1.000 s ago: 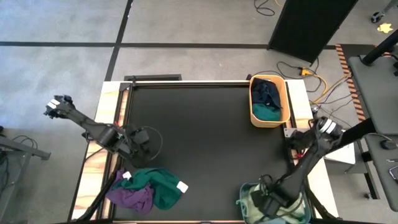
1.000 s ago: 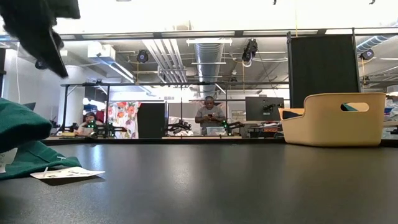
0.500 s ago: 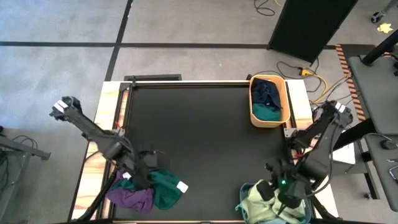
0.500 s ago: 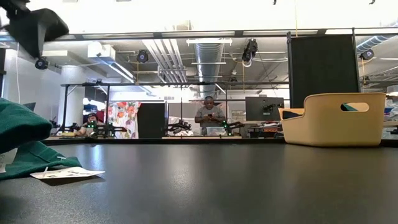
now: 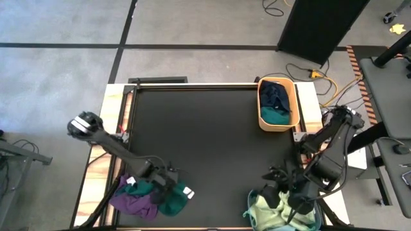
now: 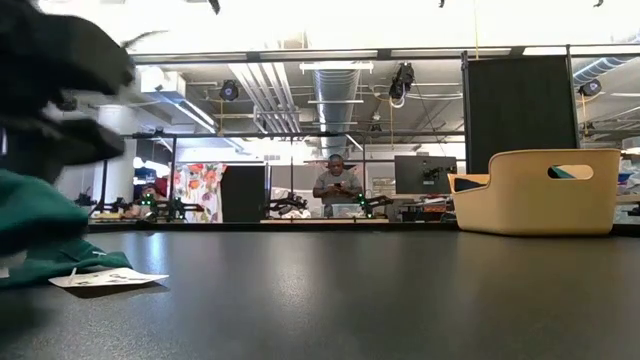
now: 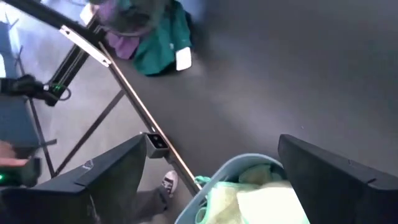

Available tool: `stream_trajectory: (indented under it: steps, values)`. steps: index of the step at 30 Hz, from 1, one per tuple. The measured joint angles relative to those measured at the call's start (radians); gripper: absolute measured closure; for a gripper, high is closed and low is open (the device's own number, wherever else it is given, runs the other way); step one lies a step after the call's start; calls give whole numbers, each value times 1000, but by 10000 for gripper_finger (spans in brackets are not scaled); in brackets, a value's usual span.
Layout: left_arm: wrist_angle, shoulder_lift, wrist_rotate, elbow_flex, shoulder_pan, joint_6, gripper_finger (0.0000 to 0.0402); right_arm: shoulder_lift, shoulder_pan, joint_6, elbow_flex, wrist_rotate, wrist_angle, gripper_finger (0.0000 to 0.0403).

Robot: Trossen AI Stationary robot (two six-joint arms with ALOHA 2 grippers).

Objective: Sort towels by color in basket
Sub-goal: Put the dark green towel into the yellow bin

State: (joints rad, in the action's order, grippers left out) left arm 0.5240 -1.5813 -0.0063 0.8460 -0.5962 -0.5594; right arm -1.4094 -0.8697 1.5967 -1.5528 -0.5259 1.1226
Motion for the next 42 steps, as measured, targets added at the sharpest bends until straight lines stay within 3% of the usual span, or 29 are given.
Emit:
stream_trajectory:
  steps: [5, 7, 12, 18, 24, 27, 30, 33, 38, 42]
  values:
    - [-151, -112, 6, 18, 103, 71, 360, -10, 18, -93, -23, 2, -4, 50]
    - [-204, -150, 25, 50, 171, 102, 388, -8, 32, -128, -35, 1, -2, 53]
    - [-198, -190, 0, 219, 310, 241, 397, -5, 64, -237, -76, -1, -5, 61]
    - [-176, -187, -57, 433, 380, 392, 401, -5, 89, -313, -80, 0, 5, 67]
    - [-188, -170, -139, 473, 383, 457, 401, -5, 104, -340, -64, -1, 12, 62]
    - [-225, -174, -160, 400, 383, 421, 394, -16, 122, -341, -53, -30, 40, 58]
    - [-253, -176, -117, 335, 385, 349, 370, -51, 155, -371, -48, -66, 77, 53]
    - [-251, -168, -102, 318, 384, 336, 334, -106, 222, -528, -48, -51, 74, 50]
    - [-66, -118, -182, 339, 383, 347, 258, -210, 362, -805, -48, 78, -2, 51]
    - [101, -15, -206, 373, 364, 340, 206, -287, 460, -968, -48, 111, -105, 57]
